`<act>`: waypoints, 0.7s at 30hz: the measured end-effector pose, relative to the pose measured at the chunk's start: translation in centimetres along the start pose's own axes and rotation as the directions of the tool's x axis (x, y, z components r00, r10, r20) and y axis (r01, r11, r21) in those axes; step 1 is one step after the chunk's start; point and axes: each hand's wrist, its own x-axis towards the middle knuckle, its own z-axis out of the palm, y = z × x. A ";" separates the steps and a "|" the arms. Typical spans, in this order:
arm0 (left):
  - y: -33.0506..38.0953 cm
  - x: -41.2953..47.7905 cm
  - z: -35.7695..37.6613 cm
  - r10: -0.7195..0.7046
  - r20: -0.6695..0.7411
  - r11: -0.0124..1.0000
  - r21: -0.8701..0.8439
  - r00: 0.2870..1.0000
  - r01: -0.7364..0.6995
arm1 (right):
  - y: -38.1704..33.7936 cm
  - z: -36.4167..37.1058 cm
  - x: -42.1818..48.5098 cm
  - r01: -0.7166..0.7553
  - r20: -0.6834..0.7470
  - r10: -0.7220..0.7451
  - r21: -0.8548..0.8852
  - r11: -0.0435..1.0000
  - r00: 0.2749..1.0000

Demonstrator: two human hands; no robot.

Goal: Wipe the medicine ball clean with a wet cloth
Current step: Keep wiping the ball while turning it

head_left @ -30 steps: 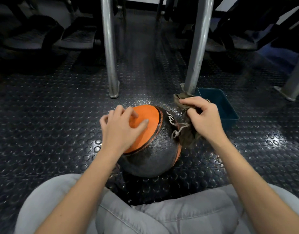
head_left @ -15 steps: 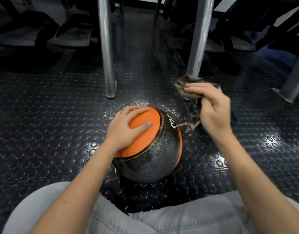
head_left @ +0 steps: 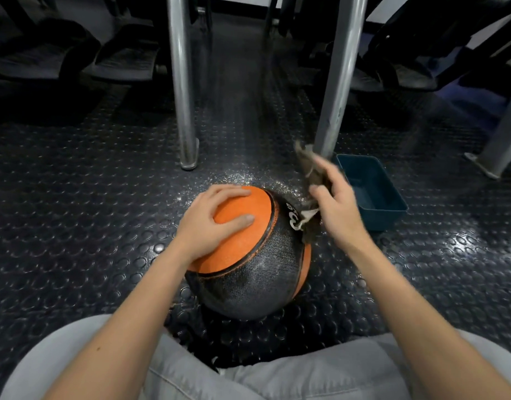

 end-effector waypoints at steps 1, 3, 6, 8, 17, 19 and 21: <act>-0.1 0.0 -0.1 -0.001 0.001 1.000 -0.005 1.000 0.001 | -0.5 0.0 0.1 0.123 0.049 -0.122 -0.033 0.992 0.991; -0.1 0.0 -0.2 0.003 0.006 1.000 -0.011 1.000 -0.002 | 0.4 0.4 -0.4 0.162 0.228 -0.127 -0.140 0.977 0.965; 0.1 0.0 0.1 0.011 0.008 1.000 -0.001 1.000 -0.011 | 3.1 0.6 -1.4 -0.124 0.279 0.171 -0.178 0.976 0.945; 0.2 0.1 0.2 0.006 0.007 1.000 0.013 1.000 -0.006 | 3.5 0.7 -1.2 -0.293 0.163 0.295 -0.033 0.955 0.942; -0.2 -0.2 0.0 0.020 0.025 0.999 -0.041 0.999 -0.019 | 4.7 0.3 -1.6 -0.177 0.072 0.183 -0.089 0.980 0.980; -0.2 -0.3 0.1 0.024 0.030 0.999 -0.030 0.999 -0.023 | 6.2 -0.3 -1.1 -0.254 0.057 0.274 -0.237 0.938 0.960; -0.1 -0.3 0.2 0.029 0.025 1.000 -0.012 0.999 -0.028 | 6.3 -0.9 -0.1 -0.320 -0.040 0.320 -0.242 0.916 0.946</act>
